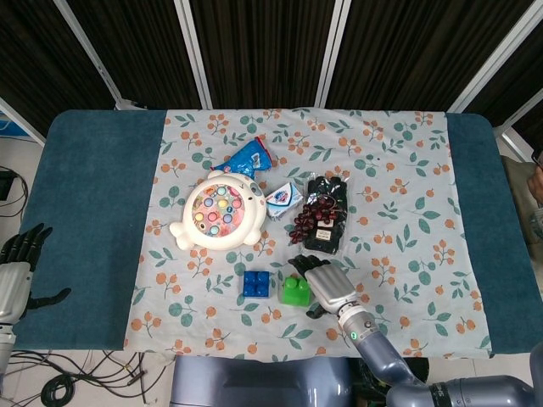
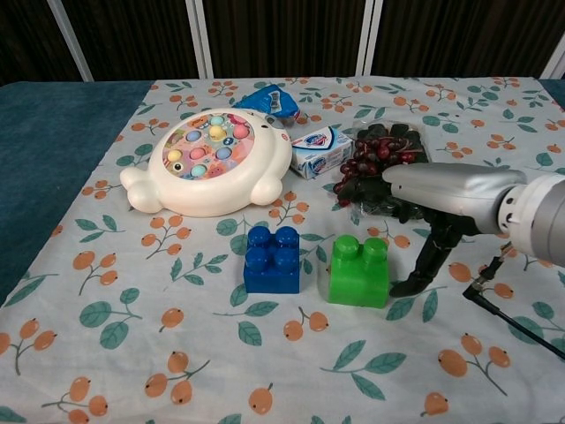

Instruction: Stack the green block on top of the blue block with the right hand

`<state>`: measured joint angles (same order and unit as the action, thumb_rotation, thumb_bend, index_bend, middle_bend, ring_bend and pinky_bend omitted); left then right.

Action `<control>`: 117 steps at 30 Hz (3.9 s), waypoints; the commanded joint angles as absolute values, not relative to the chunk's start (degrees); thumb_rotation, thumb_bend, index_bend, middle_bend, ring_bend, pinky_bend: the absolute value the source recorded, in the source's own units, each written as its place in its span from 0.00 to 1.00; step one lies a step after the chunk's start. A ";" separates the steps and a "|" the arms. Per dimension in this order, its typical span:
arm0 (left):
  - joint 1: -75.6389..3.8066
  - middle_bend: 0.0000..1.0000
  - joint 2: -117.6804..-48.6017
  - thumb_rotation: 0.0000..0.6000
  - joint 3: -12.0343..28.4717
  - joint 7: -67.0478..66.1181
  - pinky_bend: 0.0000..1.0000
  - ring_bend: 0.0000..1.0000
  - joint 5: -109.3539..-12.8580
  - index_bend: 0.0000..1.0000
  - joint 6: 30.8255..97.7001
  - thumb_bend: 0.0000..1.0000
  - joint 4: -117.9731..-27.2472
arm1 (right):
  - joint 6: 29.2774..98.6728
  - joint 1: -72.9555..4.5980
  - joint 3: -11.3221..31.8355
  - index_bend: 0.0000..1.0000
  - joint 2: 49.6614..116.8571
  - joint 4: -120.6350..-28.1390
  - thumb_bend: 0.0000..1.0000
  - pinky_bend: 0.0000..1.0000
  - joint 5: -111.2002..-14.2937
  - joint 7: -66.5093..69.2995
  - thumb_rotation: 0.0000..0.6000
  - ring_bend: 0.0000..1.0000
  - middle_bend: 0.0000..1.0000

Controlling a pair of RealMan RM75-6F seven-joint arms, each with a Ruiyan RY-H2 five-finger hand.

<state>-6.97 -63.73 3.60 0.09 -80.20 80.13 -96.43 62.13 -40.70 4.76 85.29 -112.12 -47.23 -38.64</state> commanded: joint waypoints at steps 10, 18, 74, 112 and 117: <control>-7.02 0.00 -63.51 1.00 3.61 0.64 0.00 0.00 -80.01 0.00 79.91 0.00 -96.58 | 62.90 -41.87 4.17 0.29 89.10 -108.38 0.17 0.34 -45.61 -39.34 1.00 0.24 0.26; -7.09 0.00 -63.40 1.00 3.58 0.88 0.00 0.00 -79.72 0.00 79.56 0.00 -96.80 | 62.79 -42.64 4.65 0.30 90.65 -107.04 0.18 0.36 -44.34 -39.07 1.00 0.25 0.27; -7.09 0.00 -62.84 1.00 3.63 2.07 0.00 0.00 -79.19 0.00 79.25 0.00 -97.46 | 68.46 -55.59 16.05 0.52 90.71 -113.17 0.49 0.50 -29.58 -47.11 1.00 0.44 0.46; -7.35 0.00 -62.18 1.00 3.80 3.69 0.00 0.00 -78.45 0.00 78.24 0.00 -98.04 | 67.20 -64.76 17.02 0.52 98.16 -103.53 0.49 0.50 -21.07 -49.16 1.00 0.44 0.46; -7.34 0.00 -62.11 1.00 3.81 3.93 0.00 0.00 -78.46 0.00 78.24 0.00 -98.04 | 66.96 -65.20 17.00 0.52 98.50 -102.71 0.49 0.50 -20.85 -49.04 1.00 0.44 0.46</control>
